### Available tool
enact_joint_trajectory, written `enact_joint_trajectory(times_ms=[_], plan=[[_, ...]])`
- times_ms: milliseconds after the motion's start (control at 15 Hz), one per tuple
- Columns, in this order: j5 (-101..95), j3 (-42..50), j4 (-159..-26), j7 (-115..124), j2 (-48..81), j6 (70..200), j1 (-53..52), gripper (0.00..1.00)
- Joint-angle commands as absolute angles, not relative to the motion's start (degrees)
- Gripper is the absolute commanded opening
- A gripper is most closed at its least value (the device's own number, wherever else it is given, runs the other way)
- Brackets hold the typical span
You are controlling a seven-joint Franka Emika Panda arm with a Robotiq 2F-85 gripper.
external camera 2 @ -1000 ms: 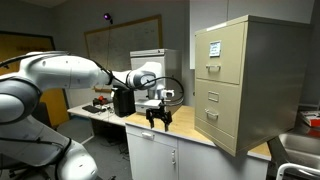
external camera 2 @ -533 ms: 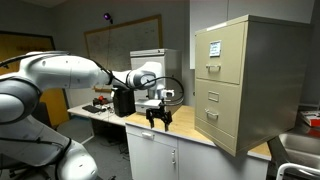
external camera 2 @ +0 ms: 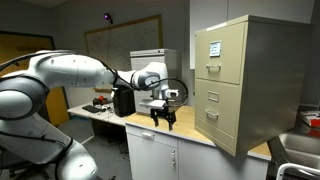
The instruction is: Open the bottom drawer of the beige file cabinet
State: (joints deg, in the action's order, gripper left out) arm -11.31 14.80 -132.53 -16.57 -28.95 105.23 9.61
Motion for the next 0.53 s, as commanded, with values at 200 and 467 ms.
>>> enact_joint_trajectory(times_ms=[200, 467], plan=[[-4.02, 18.5, -120.01, -16.61, -16.83, 117.04, 9.63, 1.0], [9.1, 21.91, -111.79, -19.0, -8.51, 123.21, 9.63, 1.0]])
